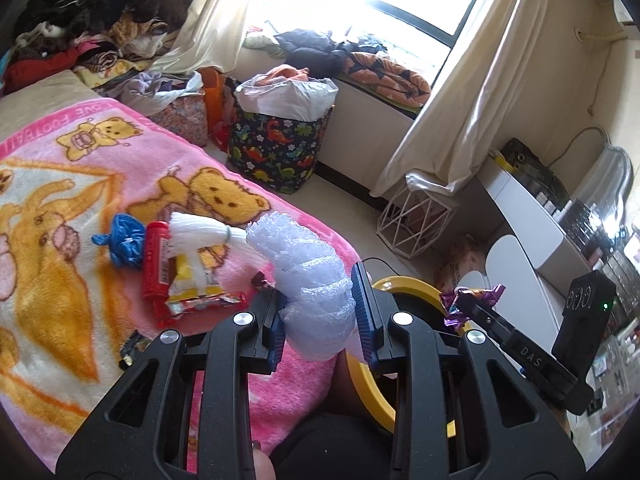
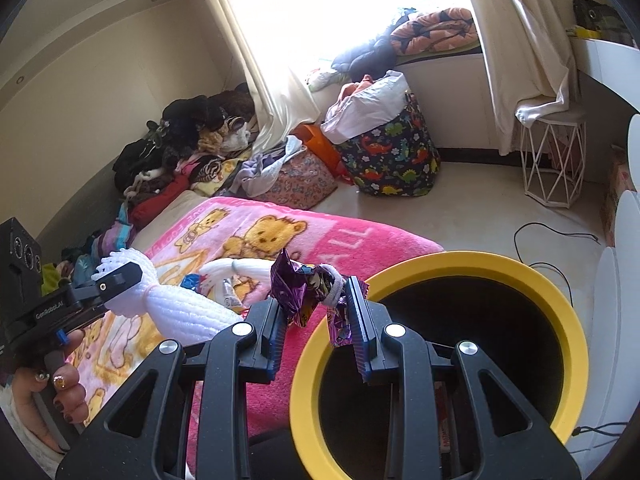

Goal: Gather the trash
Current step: 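Carry the foam net and wrappers over the bin and open both tools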

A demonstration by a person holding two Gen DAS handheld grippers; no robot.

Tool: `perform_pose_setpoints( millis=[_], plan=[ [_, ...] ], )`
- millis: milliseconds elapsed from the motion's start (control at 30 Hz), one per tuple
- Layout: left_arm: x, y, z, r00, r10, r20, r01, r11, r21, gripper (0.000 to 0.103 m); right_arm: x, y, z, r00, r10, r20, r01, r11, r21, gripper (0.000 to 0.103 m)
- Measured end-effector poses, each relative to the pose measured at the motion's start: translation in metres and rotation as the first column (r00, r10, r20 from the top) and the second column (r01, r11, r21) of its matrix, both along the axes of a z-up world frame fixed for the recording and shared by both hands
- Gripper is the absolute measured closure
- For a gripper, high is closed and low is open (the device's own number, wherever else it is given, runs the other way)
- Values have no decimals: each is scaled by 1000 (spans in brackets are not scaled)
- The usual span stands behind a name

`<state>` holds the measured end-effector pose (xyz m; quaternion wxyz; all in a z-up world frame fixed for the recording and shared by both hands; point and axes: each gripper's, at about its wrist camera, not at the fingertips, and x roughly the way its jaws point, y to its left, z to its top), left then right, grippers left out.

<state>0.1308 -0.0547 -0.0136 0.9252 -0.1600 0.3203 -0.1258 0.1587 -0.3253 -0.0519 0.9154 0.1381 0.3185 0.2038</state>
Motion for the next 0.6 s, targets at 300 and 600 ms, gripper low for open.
perform_pose_setpoints(
  millis=[300, 600],
  plan=[
    [-1, -30, -2, 998, -62, 1, 62, 997, 40, 80, 0, -22, -5, 999, -41, -15, 41, 999, 8, 76],
    [-1, -61, -7, 992, -122, -6, 123, 990, 76, 80, -3, -47, -11, 994, -98, -40, 99, 995, 24, 76]
  ],
)
